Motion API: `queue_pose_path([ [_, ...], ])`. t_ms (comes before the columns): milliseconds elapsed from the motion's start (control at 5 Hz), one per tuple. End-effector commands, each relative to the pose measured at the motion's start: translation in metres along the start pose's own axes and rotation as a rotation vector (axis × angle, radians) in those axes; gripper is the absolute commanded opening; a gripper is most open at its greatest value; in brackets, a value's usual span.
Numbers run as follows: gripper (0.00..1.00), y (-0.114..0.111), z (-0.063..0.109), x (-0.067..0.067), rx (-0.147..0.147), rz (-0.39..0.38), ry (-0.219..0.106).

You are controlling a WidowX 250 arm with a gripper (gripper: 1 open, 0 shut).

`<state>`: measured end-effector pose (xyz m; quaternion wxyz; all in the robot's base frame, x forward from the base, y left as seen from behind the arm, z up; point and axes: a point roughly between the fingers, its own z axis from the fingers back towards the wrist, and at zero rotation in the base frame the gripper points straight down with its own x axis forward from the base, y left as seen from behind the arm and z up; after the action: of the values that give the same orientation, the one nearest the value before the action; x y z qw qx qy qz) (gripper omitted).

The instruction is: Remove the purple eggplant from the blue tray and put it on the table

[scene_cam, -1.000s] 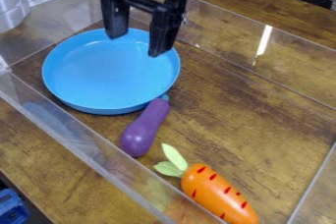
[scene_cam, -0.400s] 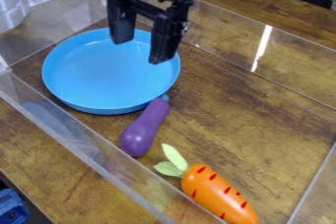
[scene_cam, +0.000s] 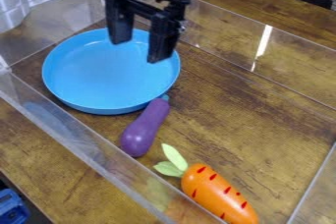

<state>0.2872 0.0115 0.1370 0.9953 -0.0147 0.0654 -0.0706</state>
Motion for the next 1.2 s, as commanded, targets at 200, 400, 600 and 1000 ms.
queue_pose_path([
  [200,1.00,0.031,0.022,0.004,0.024,0.001,-0.094],
  [400,1.00,0.038,0.018,0.014,0.024,-0.018,-0.094],
  [600,1.00,0.044,0.016,0.024,0.025,-0.057,-0.091],
  [1000,1.00,0.019,-0.008,0.034,0.008,-0.009,-0.086],
])
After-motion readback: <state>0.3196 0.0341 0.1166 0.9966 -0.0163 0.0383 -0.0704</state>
